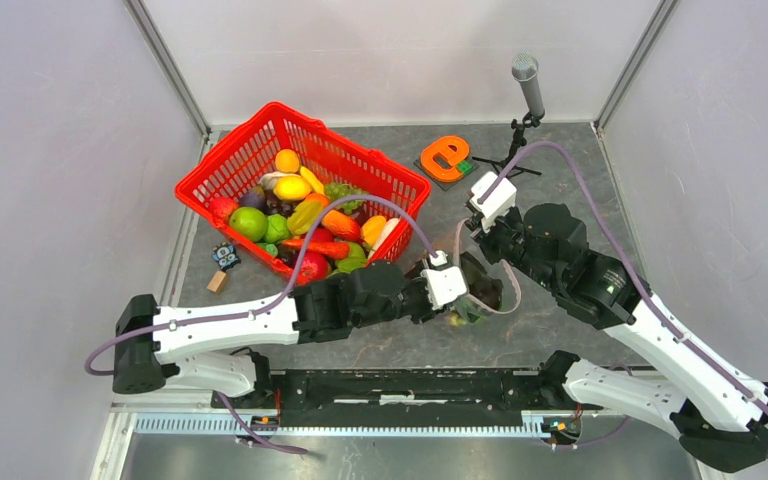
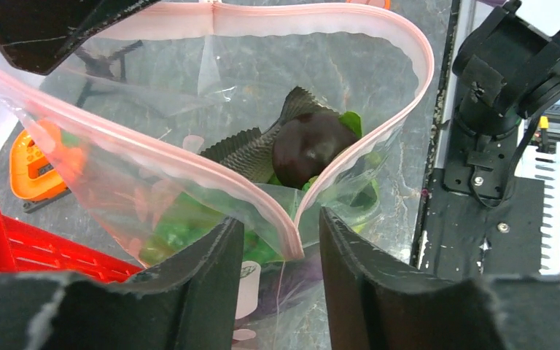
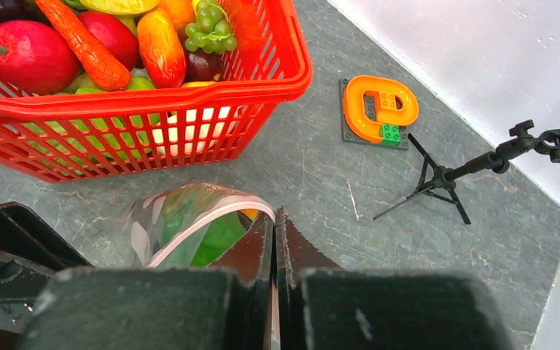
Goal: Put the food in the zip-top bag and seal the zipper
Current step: Zip the zipper food storage bag at the center of the board.
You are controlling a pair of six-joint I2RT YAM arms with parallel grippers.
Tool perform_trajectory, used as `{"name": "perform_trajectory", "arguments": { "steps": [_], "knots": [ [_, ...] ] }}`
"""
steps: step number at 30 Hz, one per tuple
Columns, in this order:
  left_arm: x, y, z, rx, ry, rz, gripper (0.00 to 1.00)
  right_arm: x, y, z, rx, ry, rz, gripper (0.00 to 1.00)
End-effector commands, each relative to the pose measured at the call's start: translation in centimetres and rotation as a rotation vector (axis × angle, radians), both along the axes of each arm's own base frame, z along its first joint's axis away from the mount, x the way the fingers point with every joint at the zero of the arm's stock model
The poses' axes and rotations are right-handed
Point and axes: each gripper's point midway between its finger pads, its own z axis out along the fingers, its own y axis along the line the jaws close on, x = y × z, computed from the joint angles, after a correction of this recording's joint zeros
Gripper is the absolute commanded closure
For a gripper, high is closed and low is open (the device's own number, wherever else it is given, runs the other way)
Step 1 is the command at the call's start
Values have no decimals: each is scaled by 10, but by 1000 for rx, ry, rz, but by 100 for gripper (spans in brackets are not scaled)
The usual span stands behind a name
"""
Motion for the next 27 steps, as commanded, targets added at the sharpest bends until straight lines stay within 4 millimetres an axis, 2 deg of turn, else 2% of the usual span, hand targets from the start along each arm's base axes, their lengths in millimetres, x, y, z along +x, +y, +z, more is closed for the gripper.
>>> {"name": "perform_trajectory", "arguments": {
  "steps": [1, 9, 13, 17, 23, 27],
  "knots": [
    [8, -6, 26, -95, -65, 35, 54, 5, 6, 25, 74, -67, 15, 100],
    [11, -5, 46, -168, -83, 51, 78, 4, 10, 13, 64, -52, 41, 100],
    [13, 0, 46, -163, -90, 71, 97, 5, 7, 9, 56, -52, 28, 100],
    [21, 12, 48, -155, -108, 126, 98, 10, 0, 10, 53, -64, -16, 98],
    [28, 39, 49, -125, -102, 199, 98, 35, -26, 14, 37, -62, -188, 100],
    [37, 60, 51, -164, -56, 250, 98, 44, -32, 4, -36, -39, -199, 100]
  ]
}}
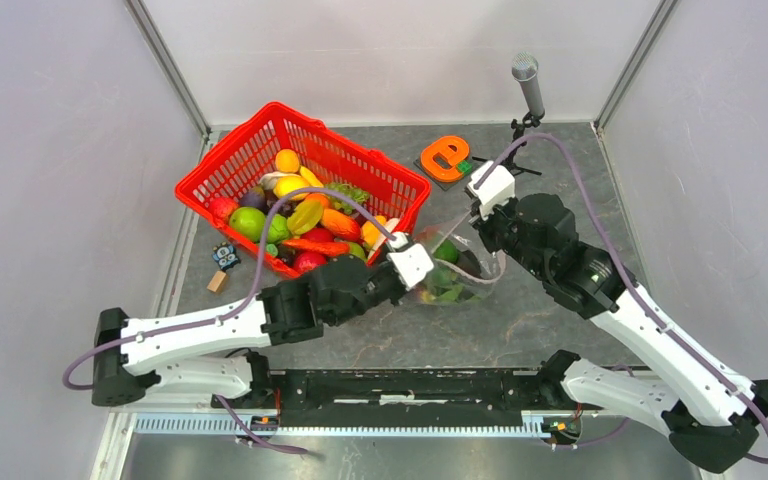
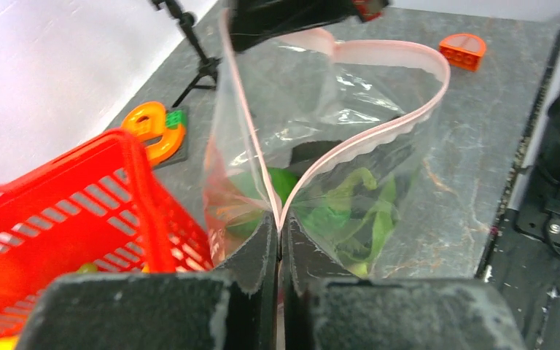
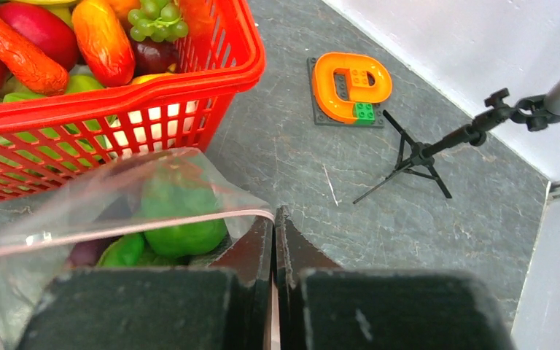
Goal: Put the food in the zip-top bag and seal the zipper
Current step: Zip the zipper food storage bag at the center of the board.
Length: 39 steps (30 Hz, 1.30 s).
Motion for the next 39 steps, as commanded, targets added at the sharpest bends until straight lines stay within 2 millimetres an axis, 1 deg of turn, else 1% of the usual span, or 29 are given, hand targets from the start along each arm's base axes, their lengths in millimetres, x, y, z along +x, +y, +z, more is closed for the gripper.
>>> {"name": "perform_trajectory", "arguments": {
  "steps": [1, 3, 4, 5, 6, 7, 8, 10, 11, 12, 15, 17, 19, 20, 21, 22, 23, 24, 25, 26, 27, 28, 29, 31, 32, 35, 37, 38, 39],
  "knots": [
    [14, 30, 15, -71, 27, 81, 98, 14, -6, 13, -50, -32, -16, 100],
    [21, 36, 14, -74, 48, 110, 98, 13, -1, 12, -53, -28, 19, 99],
    [25, 39, 13, -75, 58, 126, 98, 13, 2, 16, -37, -44, 33, 95],
    [29, 41, 11, -73, 68, 137, 98, 11, 5, 21, -24, -64, 59, 87],
    [35, 46, 11, -72, 75, 163, 98, 9, 5, 27, -13, -83, 73, 76],
    [40, 51, 10, -74, 86, 179, 98, 10, 3, 34, -1, -99, 65, 64],
    [46, 56, 9, -77, 100, 191, 98, 11, 0, 42, 13, -112, 56, 55],
    [54, 64, 7, -93, 121, 205, 98, 12, -4, 55, 31, -128, 53, 51],
    [56, 68, 7, -99, 121, 206, 98, 14, -10, 61, 36, -137, 35, 46],
    [58, 71, 7, -101, 121, 210, 98, 16, -16, 64, 39, -144, 15, 43],
    [62, 79, 6, -102, 120, 208, 98, 22, -38, 70, 79, -160, -61, 38],
    [62, 82, 7, -104, 117, 194, 98, 28, -51, 64, 121, -142, -106, 37],
    [61, 84, 7, -107, 114, 190, 98, 36, -59, 50, 183, -111, -116, 36],
    [64, 87, 5, -101, 120, 207, 98, 42, -68, 37, 217, -80, -133, 36],
    [66, 89, 3, -95, 126, 220, 98, 46, -74, 27, 261, -57, -129, 36],
    [68, 91, 1, -94, 134, 230, 98, 52, -90, 11, 320, -22, -166, 36],
    [70, 93, 0, -96, 142, 235, 98, 53, -92, 4, 415, -10, -139, 37],
    [71, 93, -2, -97, 152, 231, 98, 55, -101, -7, 499, -15, -132, 37],
    [72, 93, -3, -97, 160, 233, 98, 50, -97, -16, 595, -7, -77, 37],
    [75, 93, -3, -99, 167, 242, 98, 43, -91, -13, 652, -54, 0, 36],
    [77, 94, -2, -101, 171, 252, 98, 35, -85, -19, 699, -70, 47, 33],
    [80, 95, -3, -97, 177, 261, 98, 28, -79, -15, 703, -114, 107, 32],
    [82, 96, -2, -99, 181, 270, 98, 21, -74, -17, 699, -131, 145, 31],
    [88, 99, 0, -106, 184, 289, 98, 19, -79, -19, 690, -176, 117, 32],
    [90, 100, 1, -107, 183, 296, 98, 13, -78, -18, 685, -214, 133, 31],
    [94, 102, 5, -116, 180, 294, 98, -16, -61, -21, 695, -287, 272, 30],
    [93, 101, 5, -119, 182, 279, 98, -43, -48, -9, 699, -382, 406, 30],
    [92, 101, 6, -120, 181, 271, 98, -49, -45, -10, 721, -371, 430, 31],
    [92, 101, 7, -124, 178, 268, 98, -54, -40, -10, 707, -356, 472, 31]
  ]
}}
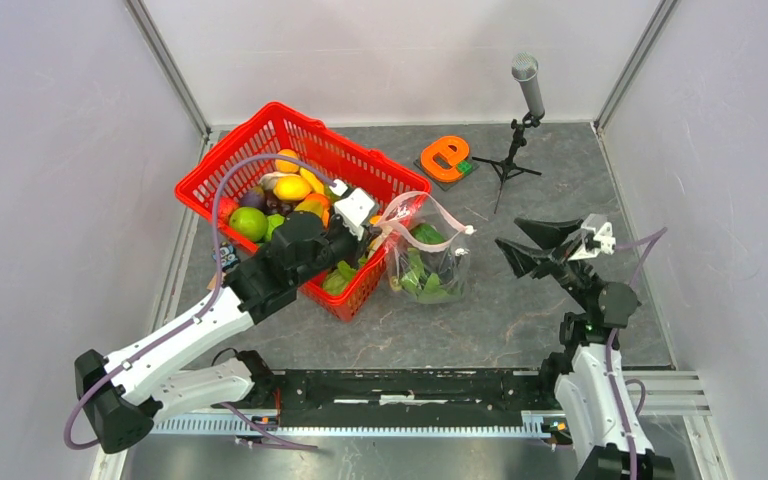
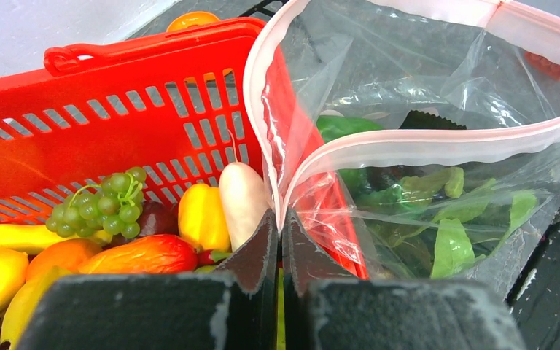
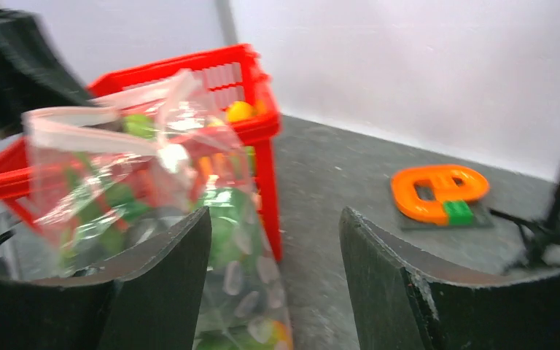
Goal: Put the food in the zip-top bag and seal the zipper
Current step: Zip the zipper food storage bag at the center of the board.
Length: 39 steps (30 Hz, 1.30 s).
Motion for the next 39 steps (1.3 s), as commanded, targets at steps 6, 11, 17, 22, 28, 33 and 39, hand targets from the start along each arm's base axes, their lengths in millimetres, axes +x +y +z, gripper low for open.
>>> {"name": "perform_trajectory", "arguments": {
  "steps": [6, 11, 17, 22, 28, 33, 39],
  "knots": [
    [6, 3, 28, -74, -17, 22, 98, -67, 55, 36, -64, -254, 403, 34],
    [3, 3, 32, -91, -16, 13, 98, -30, 64, 9, -206, -205, 355, 39],
    [0, 3, 30, -89, -1, 1, 98, -8, 72, -5, -325, -195, 340, 42],
    [-1, 4, 29, -83, 1, 1, 98, -8, 78, -2, -292, -220, 380, 50],
    [-1, 4, 28, -79, 4, 0, 98, -13, 83, 3, -283, -252, 426, 50],
    [-1, 4, 27, -72, 4, 0, 98, -25, 86, 6, -254, -274, 469, 43],
    [0, 3, 27, -74, 6, 0, 98, -28, 89, 1, -270, -258, 502, 46]
  ]
}}
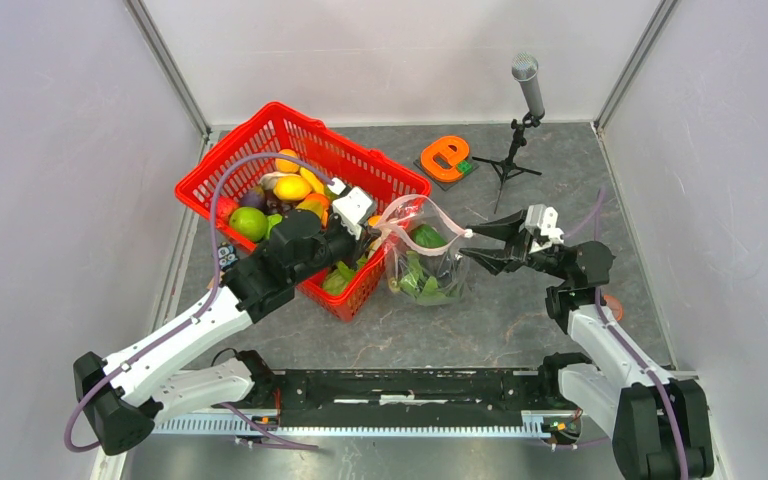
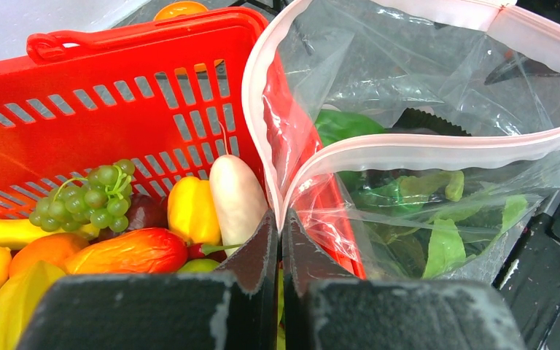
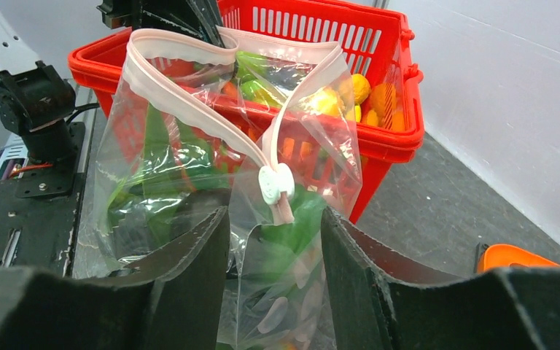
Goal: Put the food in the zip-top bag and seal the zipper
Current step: Zip the zipper food storage bag at the center of the board.
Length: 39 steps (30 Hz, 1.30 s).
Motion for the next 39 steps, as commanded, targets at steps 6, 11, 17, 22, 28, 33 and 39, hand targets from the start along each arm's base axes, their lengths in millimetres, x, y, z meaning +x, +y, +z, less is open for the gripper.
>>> {"name": "perform_trajectory", "arguments": {
  "steps": [6, 11, 17, 22, 28, 33, 39],
  "knots": [
    [3, 2, 28, -65, -30, 23, 98, -7, 6, 13, 23, -39, 50, 54],
    [3, 2, 27, -63, -28, 24, 98, -6, 10, 12, 30, -15, 64, 61],
    [3, 2, 27, -63, -28, 24, 98, -5, 10, 13, 42, -10, 55, 74],
    [4, 2, 25, -60, -24, 24, 98, -6, 9, 14, 49, -12, 49, 90],
    [2, 3, 25, -56, -28, 23, 98, 2, 4, 18, 54, -2, -17, 100],
    [0, 11, 29, -20, -47, 23, 98, 39, -19, 5, -95, 90, -266, 100],
    [-5, 19, 38, 16, -73, 8, 98, 44, -49, 8, -199, 172, -464, 100]
  ]
}}
